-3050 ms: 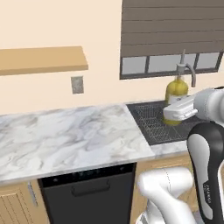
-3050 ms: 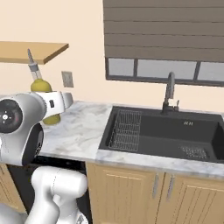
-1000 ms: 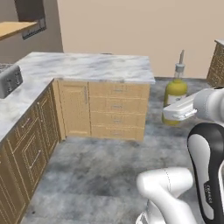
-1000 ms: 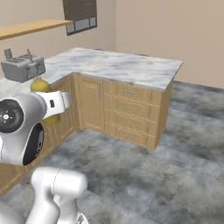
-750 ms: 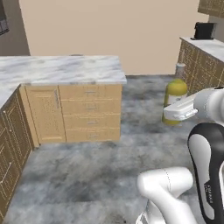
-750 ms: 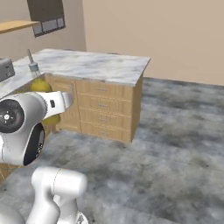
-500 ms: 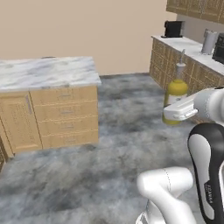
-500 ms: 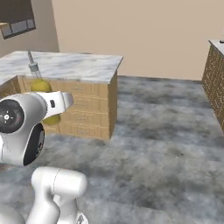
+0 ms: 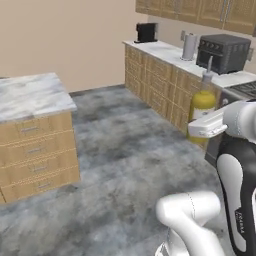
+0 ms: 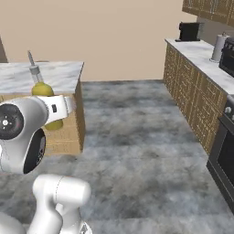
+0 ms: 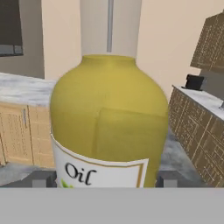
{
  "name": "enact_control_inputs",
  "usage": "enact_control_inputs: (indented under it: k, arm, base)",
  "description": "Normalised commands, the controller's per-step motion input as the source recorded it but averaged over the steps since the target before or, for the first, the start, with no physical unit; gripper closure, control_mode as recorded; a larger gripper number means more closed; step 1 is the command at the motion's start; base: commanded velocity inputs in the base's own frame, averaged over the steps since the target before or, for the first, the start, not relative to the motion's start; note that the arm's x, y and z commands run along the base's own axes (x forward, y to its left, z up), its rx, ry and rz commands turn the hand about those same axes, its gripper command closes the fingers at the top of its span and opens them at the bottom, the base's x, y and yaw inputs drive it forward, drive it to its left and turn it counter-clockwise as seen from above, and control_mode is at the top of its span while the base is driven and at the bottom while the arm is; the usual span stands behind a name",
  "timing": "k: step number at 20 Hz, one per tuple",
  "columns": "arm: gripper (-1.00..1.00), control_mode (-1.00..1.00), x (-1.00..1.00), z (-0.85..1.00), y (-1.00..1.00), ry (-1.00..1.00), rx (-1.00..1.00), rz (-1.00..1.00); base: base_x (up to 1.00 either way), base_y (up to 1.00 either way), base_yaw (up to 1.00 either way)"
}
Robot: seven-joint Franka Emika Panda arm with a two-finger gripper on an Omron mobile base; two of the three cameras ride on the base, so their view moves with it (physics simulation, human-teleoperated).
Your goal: Take 2 condiments from the cabinet and move them on the counter near the stove.Make sure the condiments are lined up with each other, next to each other.
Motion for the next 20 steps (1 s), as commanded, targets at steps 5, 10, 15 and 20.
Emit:
enact_control_inputs:
  k: [5,10,15,20]
  arm:
    - [1.0,1.0,0.0,0.0,0.0,0.0,0.0,0.0]
    - [1.0,1.0,0.0,0.0,0.0,0.0,0.0,0.0]
    - [1.0,1.0,0.0,0.0,0.0,0.0,0.0,0.0]
    - [1.0,1.0,0.0,0.0,0.0,0.0,0.0,0.0]
  base:
    - [0.81,0.17,-0.31]
    - [0.28,0.04,-0.36]
    - [0.05,0.0,-0.51]
    - [0.22,-0.01,-0.6]
